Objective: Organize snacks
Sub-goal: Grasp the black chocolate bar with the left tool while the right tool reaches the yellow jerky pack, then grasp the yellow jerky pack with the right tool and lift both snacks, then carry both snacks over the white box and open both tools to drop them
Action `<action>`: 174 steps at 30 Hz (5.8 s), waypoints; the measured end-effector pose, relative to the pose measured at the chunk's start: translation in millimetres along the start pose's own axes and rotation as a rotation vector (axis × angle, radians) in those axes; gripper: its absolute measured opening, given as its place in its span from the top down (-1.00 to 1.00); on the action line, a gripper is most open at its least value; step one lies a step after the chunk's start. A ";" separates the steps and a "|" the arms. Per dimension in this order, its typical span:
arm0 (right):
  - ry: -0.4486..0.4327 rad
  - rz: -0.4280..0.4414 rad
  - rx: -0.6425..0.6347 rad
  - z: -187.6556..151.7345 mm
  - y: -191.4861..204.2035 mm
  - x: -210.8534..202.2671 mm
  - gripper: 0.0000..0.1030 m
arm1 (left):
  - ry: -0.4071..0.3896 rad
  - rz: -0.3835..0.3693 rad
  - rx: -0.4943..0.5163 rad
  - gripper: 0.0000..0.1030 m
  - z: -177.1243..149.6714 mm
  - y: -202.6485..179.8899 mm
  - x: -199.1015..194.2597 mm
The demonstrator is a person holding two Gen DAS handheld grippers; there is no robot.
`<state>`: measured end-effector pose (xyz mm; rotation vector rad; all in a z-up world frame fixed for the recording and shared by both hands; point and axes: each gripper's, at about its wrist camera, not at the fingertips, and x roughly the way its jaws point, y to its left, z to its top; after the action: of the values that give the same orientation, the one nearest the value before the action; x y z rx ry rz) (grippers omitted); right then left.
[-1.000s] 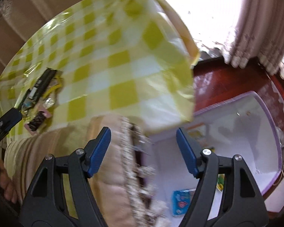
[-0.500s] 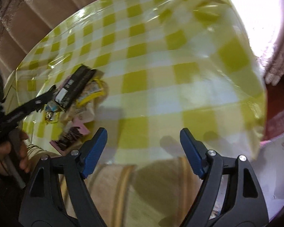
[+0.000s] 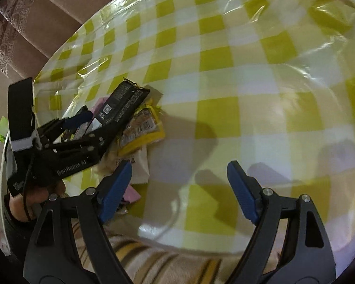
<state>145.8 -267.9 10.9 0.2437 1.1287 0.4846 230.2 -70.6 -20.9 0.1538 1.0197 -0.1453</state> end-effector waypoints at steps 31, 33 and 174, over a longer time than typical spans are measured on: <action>0.089 0.089 -0.216 50.6 52.4 85.2 -0.64 | -0.074 -0.231 -0.244 0.30 -10.3 48.4 -12.5; 0.089 0.087 -0.228 51.4 54.0 86.7 -0.63 | -0.088 -0.244 -0.268 0.31 -12.5 54.4 -16.9; -0.122 -0.487 0.372 -207.9 -208.5 -192.3 0.58 | 0.190 -0.660 0.205 0.37 -90.2 -337.1 -89.6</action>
<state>-56.7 -554.8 -9.4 0.3048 1.1069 -0.1727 44.0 -378.8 -10.9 0.0116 1.2157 -0.8503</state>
